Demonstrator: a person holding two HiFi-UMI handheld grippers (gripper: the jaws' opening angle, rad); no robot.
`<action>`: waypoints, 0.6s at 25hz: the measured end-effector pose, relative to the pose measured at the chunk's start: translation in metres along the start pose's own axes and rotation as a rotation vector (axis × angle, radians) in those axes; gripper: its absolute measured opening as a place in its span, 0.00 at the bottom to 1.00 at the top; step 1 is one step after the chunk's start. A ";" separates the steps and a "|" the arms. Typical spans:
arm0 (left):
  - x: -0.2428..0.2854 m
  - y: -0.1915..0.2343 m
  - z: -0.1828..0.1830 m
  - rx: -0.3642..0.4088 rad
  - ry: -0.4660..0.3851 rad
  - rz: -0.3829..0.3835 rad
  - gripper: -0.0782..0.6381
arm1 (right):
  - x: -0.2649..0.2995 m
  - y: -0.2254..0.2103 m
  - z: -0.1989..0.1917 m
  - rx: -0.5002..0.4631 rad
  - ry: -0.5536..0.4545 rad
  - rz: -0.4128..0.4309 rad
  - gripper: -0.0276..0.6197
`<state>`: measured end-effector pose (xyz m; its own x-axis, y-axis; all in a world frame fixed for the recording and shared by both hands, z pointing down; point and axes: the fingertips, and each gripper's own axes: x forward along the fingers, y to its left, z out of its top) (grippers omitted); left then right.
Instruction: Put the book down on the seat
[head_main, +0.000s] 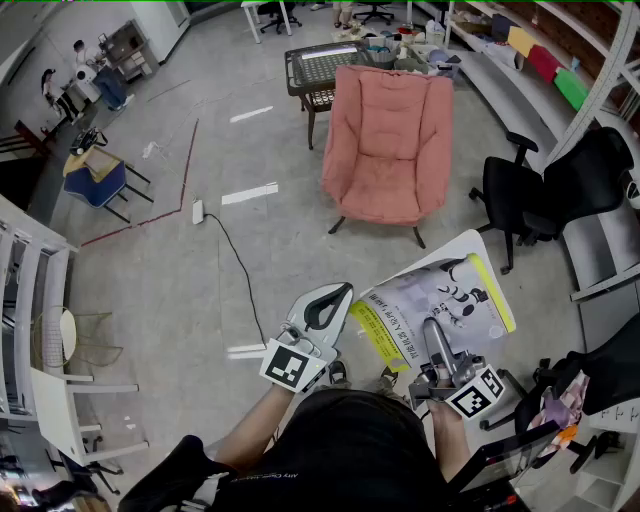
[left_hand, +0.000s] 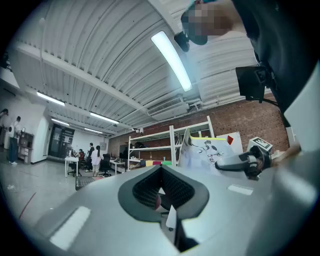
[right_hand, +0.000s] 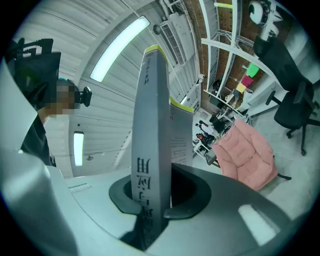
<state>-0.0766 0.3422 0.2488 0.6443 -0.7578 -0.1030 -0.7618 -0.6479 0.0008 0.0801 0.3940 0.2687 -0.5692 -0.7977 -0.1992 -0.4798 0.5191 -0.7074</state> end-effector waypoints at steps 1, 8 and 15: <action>0.004 0.010 0.002 0.000 0.035 -0.007 0.11 | 0.014 0.000 0.002 0.007 0.004 0.001 0.17; 0.008 0.028 0.009 0.007 0.007 -0.025 0.11 | 0.039 -0.003 0.003 0.055 0.008 0.002 0.19; 0.007 0.022 0.007 -0.010 0.068 -0.022 0.11 | 0.037 -0.007 0.005 0.085 -0.015 0.004 0.19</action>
<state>-0.0890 0.3230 0.2409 0.6643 -0.7466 -0.0354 -0.7468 -0.6650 0.0091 0.0652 0.3598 0.2629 -0.5605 -0.8007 -0.2116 -0.4190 0.4945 -0.7615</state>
